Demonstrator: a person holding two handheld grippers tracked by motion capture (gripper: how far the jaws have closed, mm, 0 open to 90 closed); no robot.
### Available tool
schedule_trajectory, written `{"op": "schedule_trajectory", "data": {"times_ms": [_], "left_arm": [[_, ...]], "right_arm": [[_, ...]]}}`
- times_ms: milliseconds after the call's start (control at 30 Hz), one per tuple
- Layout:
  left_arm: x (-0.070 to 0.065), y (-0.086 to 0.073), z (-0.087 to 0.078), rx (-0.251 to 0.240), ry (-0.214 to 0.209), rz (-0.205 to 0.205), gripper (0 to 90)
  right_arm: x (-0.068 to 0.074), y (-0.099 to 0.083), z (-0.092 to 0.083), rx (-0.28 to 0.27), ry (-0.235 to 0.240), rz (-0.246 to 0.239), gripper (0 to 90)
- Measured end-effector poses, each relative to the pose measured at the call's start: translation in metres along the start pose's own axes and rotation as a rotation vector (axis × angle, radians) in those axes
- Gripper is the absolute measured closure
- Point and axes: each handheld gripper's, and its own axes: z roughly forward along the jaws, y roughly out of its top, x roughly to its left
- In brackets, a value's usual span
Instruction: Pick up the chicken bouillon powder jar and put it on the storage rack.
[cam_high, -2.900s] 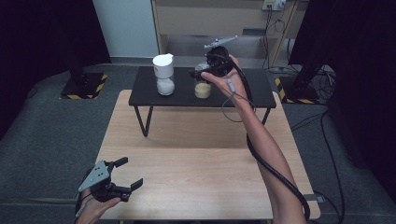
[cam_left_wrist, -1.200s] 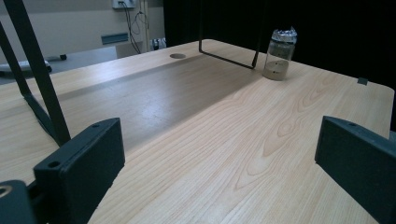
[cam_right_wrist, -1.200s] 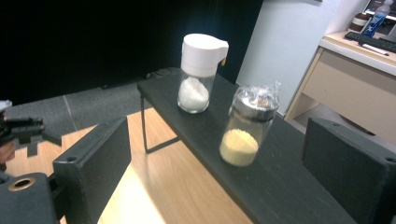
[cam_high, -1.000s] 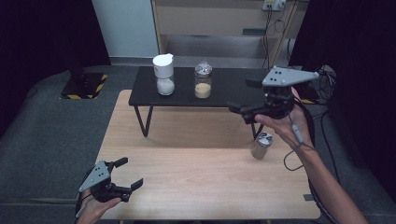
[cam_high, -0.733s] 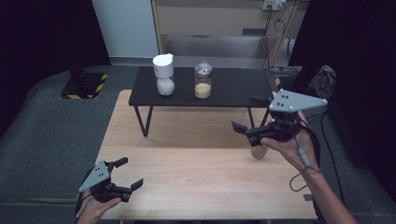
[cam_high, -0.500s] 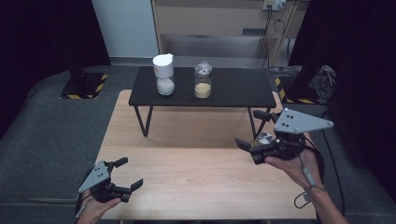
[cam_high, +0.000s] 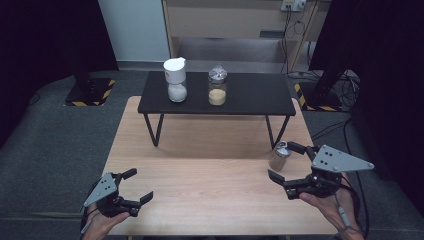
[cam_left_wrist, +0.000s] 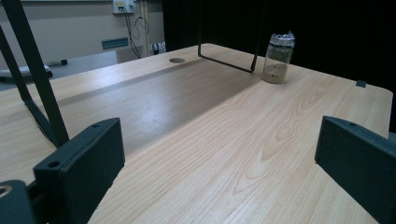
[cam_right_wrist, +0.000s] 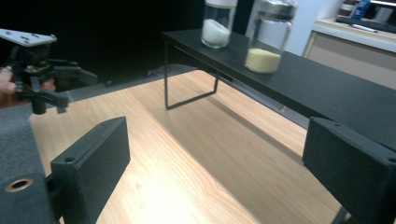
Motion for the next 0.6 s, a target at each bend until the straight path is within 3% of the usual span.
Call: {"op": "schedule_trajectory", "data": {"times_ms": [267, 600], "left_arm": [[-0.001, -0.001, -0.001, -0.008, 0.006, 0.003, 0.2], [-0.001, -0.001, -0.002, -0.011, 0.014, 0.004, 0.2]], "right_arm": [[0.001, -0.020, -0.009, 0.002, -0.038, 0.013, 7.6], [-0.002, -0.059, -0.005, 0.014, -0.053, 0.060, 6.8]]}}
